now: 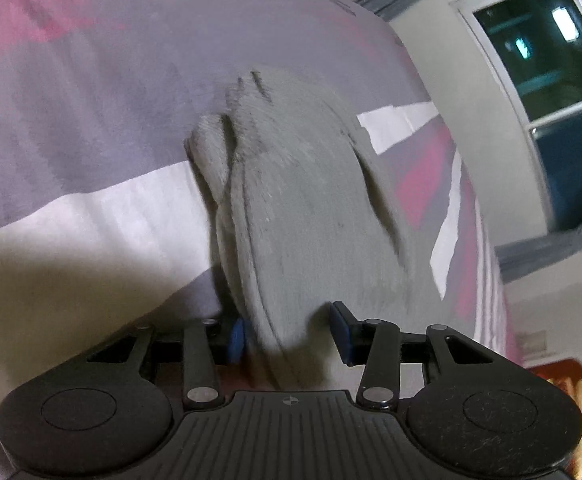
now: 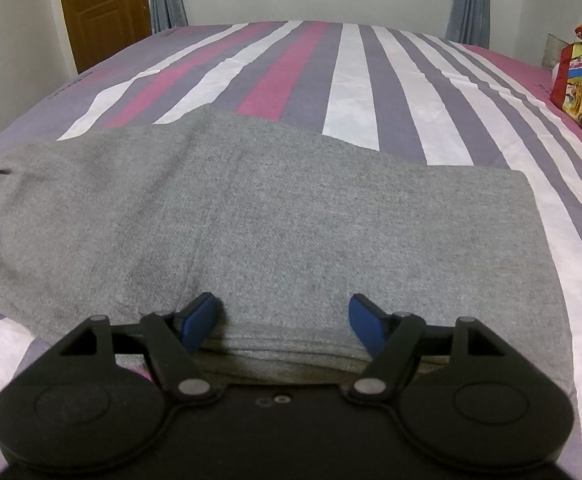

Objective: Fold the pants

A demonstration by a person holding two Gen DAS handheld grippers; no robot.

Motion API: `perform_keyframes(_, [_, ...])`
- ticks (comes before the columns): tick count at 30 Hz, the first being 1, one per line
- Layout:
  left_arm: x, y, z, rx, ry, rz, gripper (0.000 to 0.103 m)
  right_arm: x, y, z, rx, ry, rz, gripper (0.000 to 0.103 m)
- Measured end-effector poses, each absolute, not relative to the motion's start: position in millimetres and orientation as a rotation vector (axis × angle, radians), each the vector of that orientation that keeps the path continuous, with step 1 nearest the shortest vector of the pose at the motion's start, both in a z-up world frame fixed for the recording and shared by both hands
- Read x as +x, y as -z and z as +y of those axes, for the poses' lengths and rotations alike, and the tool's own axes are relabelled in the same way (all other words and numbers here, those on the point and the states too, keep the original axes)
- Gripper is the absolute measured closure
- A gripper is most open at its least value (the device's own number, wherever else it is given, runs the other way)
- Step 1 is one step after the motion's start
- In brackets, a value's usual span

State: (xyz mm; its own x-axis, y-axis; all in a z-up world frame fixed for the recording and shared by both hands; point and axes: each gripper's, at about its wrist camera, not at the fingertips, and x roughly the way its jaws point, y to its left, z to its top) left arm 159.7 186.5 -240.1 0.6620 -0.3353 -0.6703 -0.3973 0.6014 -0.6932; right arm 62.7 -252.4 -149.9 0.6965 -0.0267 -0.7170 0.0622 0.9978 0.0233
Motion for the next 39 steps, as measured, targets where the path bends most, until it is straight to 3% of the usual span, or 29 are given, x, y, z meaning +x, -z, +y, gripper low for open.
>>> perform_keyframes(5, [173.0,248.6,186.7,-1.009,-0.032,0.862,0.061,64.8,151.3,-251.3,0.049,0.050,0.798,0.026])
perform_keyframes(8, [184.0,250.8,181.6,-0.989,-0.042,0.870,0.078,65.5,152.2,-250.6,0.050,0.050,0.796,0.025])
perform_keyframes(13, [185.8,225.8,162.9,-0.879,-0.063,0.839,0.086,67.6,150.4,-251.4,0.046,0.040,0.808,0.025])
perform_keyframes(16, [188.3,187.7,142.0,-0.730,0.005,0.765,0.087,72.4,143.8,-252.7,0.032,0.026,0.831,0.026])
perform_keyframes(18, [191.4,157.7,120.0,-0.623,0.077,0.709,0.087,70.7,135.2,-257.7,0.057,0.034,0.795,0.032])
perform_keyframes(25, [191.7,95.4,4.0,-0.303,0.329,0.609,0.087,77.2,139.7,-269.0,0.013,0.008,0.858,0.029])
perform_keyframes(26, [187.8,91.7,-18.7,-0.245,0.370,0.602,0.087,74.3,133.9,-278.3,0.069,0.008,0.839,0.035])
perform_keyframes(34, [156.6,121.8,-182.5,0.075,0.629,0.757,0.086,21.8,125.8,-368.5,0.332,0.099,0.761,0.030])
perform_keyframes(39, [126.9,131.4,-218.9,0.186,0.629,0.772,0.079,-3.2,124.7,-409.8,0.450,0.081,0.740,0.027])
